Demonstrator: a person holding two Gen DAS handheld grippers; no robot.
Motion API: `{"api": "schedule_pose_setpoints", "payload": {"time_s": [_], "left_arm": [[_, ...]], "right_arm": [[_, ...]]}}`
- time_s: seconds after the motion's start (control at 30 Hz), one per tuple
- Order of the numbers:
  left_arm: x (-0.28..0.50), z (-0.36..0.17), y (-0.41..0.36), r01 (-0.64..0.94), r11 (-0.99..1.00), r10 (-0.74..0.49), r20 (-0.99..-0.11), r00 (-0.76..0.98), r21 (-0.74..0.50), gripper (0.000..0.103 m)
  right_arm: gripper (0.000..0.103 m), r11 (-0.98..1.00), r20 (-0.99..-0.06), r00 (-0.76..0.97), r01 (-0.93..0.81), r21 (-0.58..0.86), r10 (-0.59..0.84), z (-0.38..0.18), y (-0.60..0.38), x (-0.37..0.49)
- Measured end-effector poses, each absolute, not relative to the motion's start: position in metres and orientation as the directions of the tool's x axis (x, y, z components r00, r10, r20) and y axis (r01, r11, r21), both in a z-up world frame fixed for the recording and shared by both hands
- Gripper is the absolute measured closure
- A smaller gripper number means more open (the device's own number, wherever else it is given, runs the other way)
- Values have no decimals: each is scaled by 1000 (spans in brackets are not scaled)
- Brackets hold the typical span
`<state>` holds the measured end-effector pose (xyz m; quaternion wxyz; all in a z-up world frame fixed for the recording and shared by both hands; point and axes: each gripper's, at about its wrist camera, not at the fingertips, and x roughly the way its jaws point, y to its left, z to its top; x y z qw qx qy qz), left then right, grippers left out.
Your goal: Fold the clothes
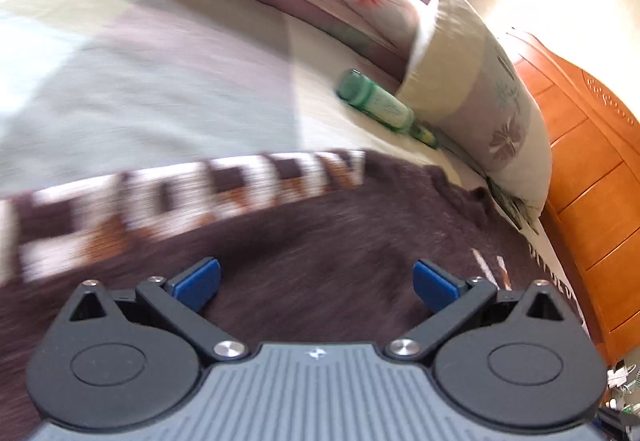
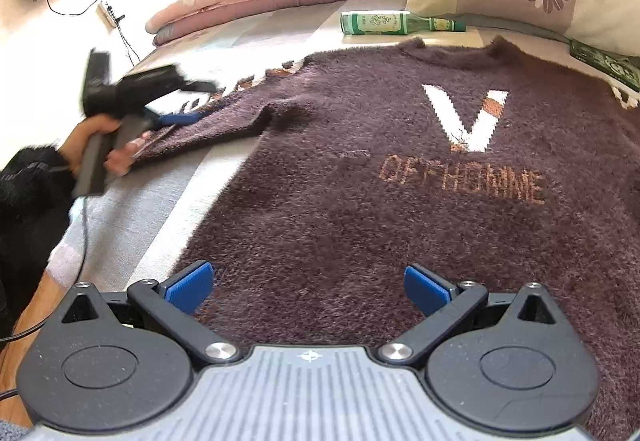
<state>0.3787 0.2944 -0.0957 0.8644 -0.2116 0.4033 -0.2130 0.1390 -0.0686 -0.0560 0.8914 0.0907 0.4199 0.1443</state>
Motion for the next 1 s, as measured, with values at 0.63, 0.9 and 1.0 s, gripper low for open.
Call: {"api": "schedule_pose_setpoints", "payload": {"time_s": [0.63,0.9,1.0], "left_arm": [[367,-95,302,158,835,-497,-601,626,-526,1],[355,-92,281,241,837,-529,-611,589,-492,1],[346,-78,287,222,907,-411,-633,657,-358,1]], "right_arm": [[0,956,-755,587,-201,214,293,-57,-44,144],[0,950,-763,566,-213,229,311,-64,-40,150],[0,947,-760,566,-220,234,319,-64,-36,151]]}}
